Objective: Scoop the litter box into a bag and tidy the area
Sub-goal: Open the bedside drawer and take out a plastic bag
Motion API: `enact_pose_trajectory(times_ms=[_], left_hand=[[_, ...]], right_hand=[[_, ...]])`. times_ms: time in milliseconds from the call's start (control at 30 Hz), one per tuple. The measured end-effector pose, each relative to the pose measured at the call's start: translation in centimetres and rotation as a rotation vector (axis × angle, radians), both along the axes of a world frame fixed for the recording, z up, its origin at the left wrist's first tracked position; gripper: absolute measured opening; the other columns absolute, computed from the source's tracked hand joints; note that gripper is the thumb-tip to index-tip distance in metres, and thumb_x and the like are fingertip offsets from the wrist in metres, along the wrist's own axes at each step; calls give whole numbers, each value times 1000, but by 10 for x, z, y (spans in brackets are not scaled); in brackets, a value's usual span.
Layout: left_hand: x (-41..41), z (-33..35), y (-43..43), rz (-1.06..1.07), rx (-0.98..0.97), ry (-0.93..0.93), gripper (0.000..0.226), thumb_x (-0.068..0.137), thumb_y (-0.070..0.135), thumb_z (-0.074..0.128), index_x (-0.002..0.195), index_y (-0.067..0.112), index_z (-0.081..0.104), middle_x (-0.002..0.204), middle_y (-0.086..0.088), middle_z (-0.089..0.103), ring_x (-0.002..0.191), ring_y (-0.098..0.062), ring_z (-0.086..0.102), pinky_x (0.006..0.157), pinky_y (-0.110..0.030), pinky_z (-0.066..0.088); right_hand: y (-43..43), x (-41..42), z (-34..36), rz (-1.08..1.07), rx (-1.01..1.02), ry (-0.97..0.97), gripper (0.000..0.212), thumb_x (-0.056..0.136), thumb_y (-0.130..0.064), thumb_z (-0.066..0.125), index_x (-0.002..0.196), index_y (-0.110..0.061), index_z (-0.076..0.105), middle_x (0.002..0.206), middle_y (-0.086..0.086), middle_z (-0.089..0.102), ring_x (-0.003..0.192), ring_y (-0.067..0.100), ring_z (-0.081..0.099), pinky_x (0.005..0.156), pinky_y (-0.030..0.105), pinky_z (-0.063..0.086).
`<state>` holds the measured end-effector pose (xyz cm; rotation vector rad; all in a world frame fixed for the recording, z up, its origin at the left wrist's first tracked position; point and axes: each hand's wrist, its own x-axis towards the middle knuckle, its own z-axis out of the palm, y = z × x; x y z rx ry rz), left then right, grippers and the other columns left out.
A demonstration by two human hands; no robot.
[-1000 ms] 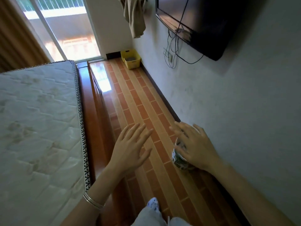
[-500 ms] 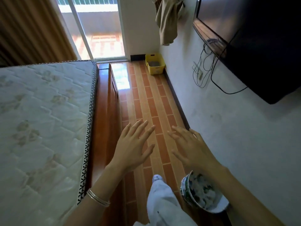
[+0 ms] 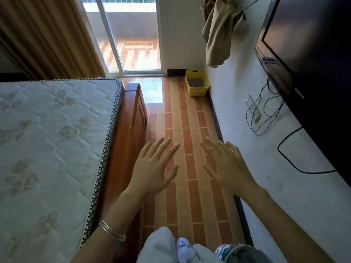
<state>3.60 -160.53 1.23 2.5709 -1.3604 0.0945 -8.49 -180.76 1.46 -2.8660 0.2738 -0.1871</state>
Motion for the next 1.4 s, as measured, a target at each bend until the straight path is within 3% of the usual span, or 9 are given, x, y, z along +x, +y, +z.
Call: enact_pose_trajectory(times_ms=[167, 300, 533, 733, 900, 1200, 1400], left_hand=[[65, -19, -28, -16, 38, 19, 57, 93, 55, 23, 142, 31, 35, 148, 0, 37, 139, -19, 28, 112, -45, 25], [152, -15, -60, -37, 43, -32, 61, 93, 56, 13, 141, 29, 38, 146, -2, 40, 138, -21, 31, 112, -43, 20], [296, 16, -121, -102, 4, -90, 56, 93, 53, 23, 140, 28, 39, 145, -3, 41, 136, -24, 34, 112, -48, 23], [385, 8, -153, -68, 9, -61, 56, 92, 53, 27, 144, 31, 32, 150, -1, 33, 140, -21, 26, 114, -44, 18], [449, -17, -177, -44, 53, -32, 57, 92, 54, 29, 143, 30, 33, 149, 0, 35, 140, -20, 26, 114, -44, 20], [603, -11, -274, 62, 65, -65, 56, 91, 54, 29, 142, 30, 36, 147, -1, 39, 138, -22, 31, 111, -44, 15], [684, -4, -323, 121, 24, -82, 59, 93, 57, 17, 140, 30, 39, 146, -1, 40, 137, -23, 33, 111, -48, 20]], right_hand=[[-30, 63, -17, 44, -16, 39, 59, 85, -57, 30, 139, -32, 28, 145, 1, 40, 131, 23, 42, 104, 57, 33], [-67, 139, -17, 39, -23, 35, 58, 87, -57, 29, 139, -31, 30, 146, 0, 39, 131, 22, 41, 104, 56, 34], [-116, 277, 11, 6, -55, -27, 58, 87, -60, 25, 138, -32, 32, 146, 0, 39, 131, 23, 41, 103, 58, 34], [-148, 375, 1, 2, -87, -30, 60, 85, -57, 40, 140, -35, 29, 148, -2, 35, 134, 22, 36, 107, 56, 29], [-182, 445, -21, 56, -109, 52, 60, 86, -60, 30, 139, -34, 25, 148, -1, 35, 134, 22, 36, 106, 54, 32], [-294, 614, -20, 147, -167, 90, 61, 84, -56, 40, 139, -32, 26, 146, 1, 38, 134, 23, 37, 106, 54, 31], [-345, 718, -8, 242, -161, 57, 59, 86, -58, 27, 139, -31, 27, 145, 1, 39, 135, 22, 36, 105, 55, 32]])
